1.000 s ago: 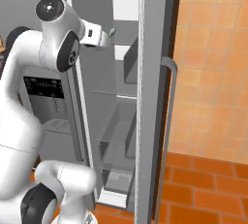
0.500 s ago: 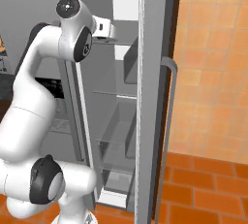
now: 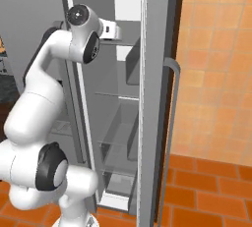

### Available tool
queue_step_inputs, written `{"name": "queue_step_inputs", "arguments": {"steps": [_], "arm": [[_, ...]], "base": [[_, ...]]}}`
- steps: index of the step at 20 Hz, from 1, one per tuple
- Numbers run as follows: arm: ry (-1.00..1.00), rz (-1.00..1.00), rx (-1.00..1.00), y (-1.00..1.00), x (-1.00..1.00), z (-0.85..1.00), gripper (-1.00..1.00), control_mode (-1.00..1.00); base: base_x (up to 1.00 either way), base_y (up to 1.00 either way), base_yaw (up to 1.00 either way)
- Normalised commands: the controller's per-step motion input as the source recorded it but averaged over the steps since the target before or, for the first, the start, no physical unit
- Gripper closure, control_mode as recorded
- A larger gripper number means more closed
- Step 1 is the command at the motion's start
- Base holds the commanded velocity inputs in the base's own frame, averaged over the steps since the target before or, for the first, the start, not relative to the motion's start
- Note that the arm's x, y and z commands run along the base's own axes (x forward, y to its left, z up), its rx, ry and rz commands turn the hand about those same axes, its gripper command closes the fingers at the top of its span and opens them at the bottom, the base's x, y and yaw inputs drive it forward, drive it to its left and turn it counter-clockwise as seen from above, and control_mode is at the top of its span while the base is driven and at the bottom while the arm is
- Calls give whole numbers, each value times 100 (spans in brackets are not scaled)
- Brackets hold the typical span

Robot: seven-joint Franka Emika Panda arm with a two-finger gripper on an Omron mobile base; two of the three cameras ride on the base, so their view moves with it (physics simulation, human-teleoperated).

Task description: Place one bell pepper and one fish in each tupperware on the nearby counter, to pack two identical lunches.

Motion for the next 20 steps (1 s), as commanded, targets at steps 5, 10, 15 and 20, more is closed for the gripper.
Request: {"name": "queue_step_inputs", "arguments": {"steps": [5,10,15,20], "arm": [[0,9,10,0,44,-8,-100,-100],[5,6,2,0,48,-6,-100,-100],[0,11,-2,-1,37,-25,-100,-100],[0,4,0,1,51,0,-100,-100]], "base": [[0,0,0],[0,0,0],[0,0,0],[0,0,0]]}}
